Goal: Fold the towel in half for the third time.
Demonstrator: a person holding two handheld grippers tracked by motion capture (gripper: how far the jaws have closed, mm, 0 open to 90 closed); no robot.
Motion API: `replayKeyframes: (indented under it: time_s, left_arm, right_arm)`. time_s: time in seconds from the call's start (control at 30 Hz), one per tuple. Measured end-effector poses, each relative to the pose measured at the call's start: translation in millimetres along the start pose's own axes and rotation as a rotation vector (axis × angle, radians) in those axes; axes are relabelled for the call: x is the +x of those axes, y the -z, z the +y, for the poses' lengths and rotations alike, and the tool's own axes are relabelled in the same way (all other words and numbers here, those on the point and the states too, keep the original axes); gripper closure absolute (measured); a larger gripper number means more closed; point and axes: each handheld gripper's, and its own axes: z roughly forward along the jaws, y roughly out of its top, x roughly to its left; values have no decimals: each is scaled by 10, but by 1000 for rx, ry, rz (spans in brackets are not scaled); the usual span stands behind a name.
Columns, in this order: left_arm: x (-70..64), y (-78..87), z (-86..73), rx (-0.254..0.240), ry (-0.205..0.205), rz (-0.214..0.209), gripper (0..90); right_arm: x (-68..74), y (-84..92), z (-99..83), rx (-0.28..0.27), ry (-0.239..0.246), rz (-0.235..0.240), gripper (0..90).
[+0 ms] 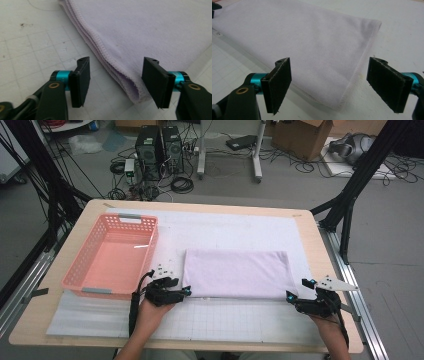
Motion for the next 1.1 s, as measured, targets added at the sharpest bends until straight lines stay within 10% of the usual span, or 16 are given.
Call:
replayKeyframes:
  time_s: [0.37,0.6,1.1]
  left_arm:
    - [-115,-40,15,19,-42,16,563]
    - [-99,-72,32,13,7,-37,792]
    - [1,-26,8,-33,87,-95,815]
  right_arm:
    - [126,-184,169,-1,27,57,190]
    - [275,-441,356,5,57,140,187]
    - [542,-1235,1022,60,97,273,187]
